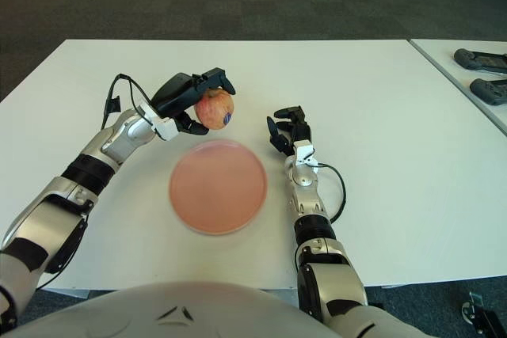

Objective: Put the apple into the plate.

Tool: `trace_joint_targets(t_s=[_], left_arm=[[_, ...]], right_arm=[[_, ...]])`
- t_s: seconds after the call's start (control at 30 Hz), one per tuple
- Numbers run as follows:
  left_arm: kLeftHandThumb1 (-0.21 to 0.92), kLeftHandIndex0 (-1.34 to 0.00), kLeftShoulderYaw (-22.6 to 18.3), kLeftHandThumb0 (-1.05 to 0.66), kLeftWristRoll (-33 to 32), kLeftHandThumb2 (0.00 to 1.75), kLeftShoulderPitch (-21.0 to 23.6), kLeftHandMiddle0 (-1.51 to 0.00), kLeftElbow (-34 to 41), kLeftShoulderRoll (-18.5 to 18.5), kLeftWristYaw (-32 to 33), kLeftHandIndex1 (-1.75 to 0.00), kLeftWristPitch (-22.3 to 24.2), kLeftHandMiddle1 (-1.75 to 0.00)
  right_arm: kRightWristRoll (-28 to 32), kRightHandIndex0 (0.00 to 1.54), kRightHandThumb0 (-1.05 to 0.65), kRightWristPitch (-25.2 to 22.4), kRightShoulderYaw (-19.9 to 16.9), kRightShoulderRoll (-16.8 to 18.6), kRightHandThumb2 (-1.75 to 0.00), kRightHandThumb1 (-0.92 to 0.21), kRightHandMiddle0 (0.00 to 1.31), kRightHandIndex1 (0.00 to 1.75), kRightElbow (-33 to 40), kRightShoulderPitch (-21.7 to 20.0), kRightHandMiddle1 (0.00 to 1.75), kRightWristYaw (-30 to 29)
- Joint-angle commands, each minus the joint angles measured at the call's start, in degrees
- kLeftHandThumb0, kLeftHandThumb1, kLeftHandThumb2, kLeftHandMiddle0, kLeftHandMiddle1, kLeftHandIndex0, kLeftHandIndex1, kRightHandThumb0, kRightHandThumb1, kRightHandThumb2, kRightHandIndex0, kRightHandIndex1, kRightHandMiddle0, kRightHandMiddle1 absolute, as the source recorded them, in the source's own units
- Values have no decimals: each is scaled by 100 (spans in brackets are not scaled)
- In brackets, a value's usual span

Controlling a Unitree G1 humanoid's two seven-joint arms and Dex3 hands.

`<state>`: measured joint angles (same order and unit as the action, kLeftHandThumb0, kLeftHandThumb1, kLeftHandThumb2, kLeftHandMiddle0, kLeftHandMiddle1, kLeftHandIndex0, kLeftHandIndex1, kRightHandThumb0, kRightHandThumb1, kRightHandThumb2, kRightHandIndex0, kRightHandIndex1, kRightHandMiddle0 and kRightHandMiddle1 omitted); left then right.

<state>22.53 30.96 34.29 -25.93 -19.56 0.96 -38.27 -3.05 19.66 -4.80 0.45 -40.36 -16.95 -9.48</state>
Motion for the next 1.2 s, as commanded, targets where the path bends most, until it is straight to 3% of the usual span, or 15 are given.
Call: trace_joint_targets(t_s=[0.0, 0.33, 0.83, 1.17], left_arm=[[-1, -64, -47, 0, 10, 166, -134, -88, 337, -87, -177, -175, 30, -164], [-1, -64, 85, 0, 420, 165, -581, -89, 818, -205, -345, -175, 5, -162], [-5, -67, 188, 0, 822, 169, -704, -93, 948, -337, -514, -175, -65, -159], [-4, -67, 389, -1, 1048, 167, -1015, -91, 1002, -400, -493, -175, -112, -159]], right_arm=[[55, 40, -1, -411, -14, 41, -47, -87, 23, 145, -251, 294, 164, 1], [9, 39, -1, -324, -15, 55, -44, -89, 23, 145, -274, 279, 163, -156], [9, 43, -1, -294, 8, 56, -39, -90, 25, 140, -273, 285, 161, -135], [28, 42, -1, -392, -5, 46, -39, -90, 24, 141, -269, 266, 162, -102]])
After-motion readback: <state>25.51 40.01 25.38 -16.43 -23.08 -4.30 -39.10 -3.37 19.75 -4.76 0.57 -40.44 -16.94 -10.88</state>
